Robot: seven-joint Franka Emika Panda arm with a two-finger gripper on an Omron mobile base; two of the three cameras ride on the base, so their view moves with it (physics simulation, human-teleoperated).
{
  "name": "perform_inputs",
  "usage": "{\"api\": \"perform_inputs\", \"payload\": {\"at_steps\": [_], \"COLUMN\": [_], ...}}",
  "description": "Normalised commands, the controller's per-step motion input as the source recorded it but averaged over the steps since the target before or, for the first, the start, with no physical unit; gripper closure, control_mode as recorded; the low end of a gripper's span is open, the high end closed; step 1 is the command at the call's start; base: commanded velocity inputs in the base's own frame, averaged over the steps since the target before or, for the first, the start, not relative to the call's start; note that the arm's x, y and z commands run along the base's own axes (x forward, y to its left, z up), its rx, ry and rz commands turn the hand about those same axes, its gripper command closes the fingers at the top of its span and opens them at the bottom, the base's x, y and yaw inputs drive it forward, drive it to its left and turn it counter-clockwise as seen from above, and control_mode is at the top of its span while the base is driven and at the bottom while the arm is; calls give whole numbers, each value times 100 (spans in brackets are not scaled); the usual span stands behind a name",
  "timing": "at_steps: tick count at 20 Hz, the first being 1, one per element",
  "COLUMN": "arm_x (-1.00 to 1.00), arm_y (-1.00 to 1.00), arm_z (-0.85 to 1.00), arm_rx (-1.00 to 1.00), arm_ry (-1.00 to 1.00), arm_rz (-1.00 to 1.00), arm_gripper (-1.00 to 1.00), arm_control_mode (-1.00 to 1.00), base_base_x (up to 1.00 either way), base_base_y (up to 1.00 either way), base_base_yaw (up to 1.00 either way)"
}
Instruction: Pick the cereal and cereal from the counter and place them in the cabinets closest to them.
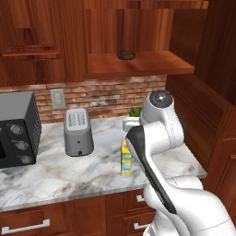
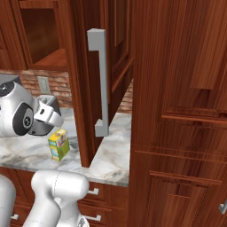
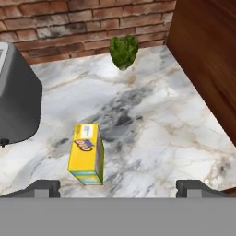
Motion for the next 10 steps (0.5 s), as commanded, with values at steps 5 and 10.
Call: {"api": "perform_inputs", "payload": {"at_steps": [5,10], "arm_x": [27,25], "arm_y": [14,9], "arm_z": [-33,-37], "arm_rx": [0,0], "arm_ry": [3,3], "arm_rz": [-5,-6], "arm_gripper": [-100,-100], "arm_control_mode": [-100,-100], "base_base_x": [0,0], "base_base_y": [0,0], "base_base_yaw": [0,0]}}
